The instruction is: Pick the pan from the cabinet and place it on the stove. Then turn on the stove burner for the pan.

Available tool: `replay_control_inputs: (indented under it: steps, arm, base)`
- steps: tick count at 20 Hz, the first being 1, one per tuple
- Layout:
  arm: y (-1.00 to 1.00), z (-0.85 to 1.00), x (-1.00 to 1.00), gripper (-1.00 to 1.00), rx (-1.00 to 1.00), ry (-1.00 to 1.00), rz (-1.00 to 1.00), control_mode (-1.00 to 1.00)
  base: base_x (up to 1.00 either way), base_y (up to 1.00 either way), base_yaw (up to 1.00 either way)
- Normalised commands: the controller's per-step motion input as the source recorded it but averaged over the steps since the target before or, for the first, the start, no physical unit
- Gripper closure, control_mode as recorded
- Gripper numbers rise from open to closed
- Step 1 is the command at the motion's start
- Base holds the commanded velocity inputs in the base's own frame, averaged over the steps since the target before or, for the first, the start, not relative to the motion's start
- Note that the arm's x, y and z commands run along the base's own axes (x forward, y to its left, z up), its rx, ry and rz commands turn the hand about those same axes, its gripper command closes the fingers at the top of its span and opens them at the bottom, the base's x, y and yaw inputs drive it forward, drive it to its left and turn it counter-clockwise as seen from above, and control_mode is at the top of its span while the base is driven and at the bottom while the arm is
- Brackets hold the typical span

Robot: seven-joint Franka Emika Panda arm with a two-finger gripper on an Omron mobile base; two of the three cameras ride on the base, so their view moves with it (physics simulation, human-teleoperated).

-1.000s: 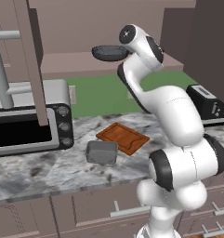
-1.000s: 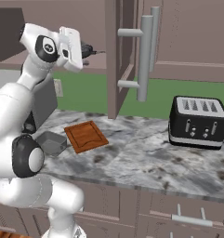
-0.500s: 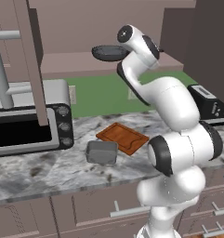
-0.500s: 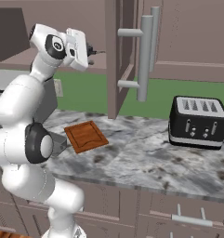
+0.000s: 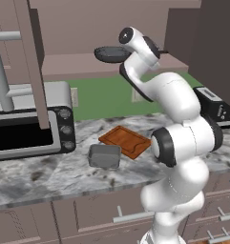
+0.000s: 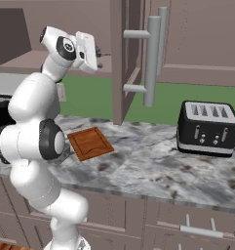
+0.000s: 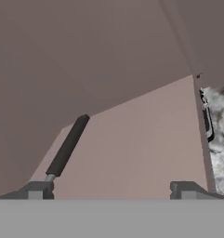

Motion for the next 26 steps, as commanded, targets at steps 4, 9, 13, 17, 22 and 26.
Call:
replay_control_inputs:
  steps: [4, 9, 13, 17, 22, 26]
  arm:
    - [-0.06, -0.09, 0.41, -1.0, 0.02, 0.03, 0.0, -1.0]
    - [-0.06, -0.07, 0.39, -1.0, 0.02, 0.03, 0.0, -1.0]
    - [-0.08, -0.06, 0.4, -1.0, 0.02, 0.02, 0.0, -1.0]
    - [-0.1, -0.08, 0.4, -1.0, 0.01, 0.02, 0.0, -1.0]
    - [-0.05, -0.21, 0.37, -1.0, 0.0, 0.03, 0.0, -1.0]
    - [-0.05, -0.31, 0.3, -1.0, 0.0, 0.02, 0.0, -1.0]
  base:
    - [0.0, 0.0, 0.0]
    - [0.0, 0.0, 0.0]
    - [0.0, 0.0, 0.0]
    - [0.0, 0.0, 0.0]
    - [0.0, 0.0, 0.0]
    - [0.0, 0.0, 0.0]
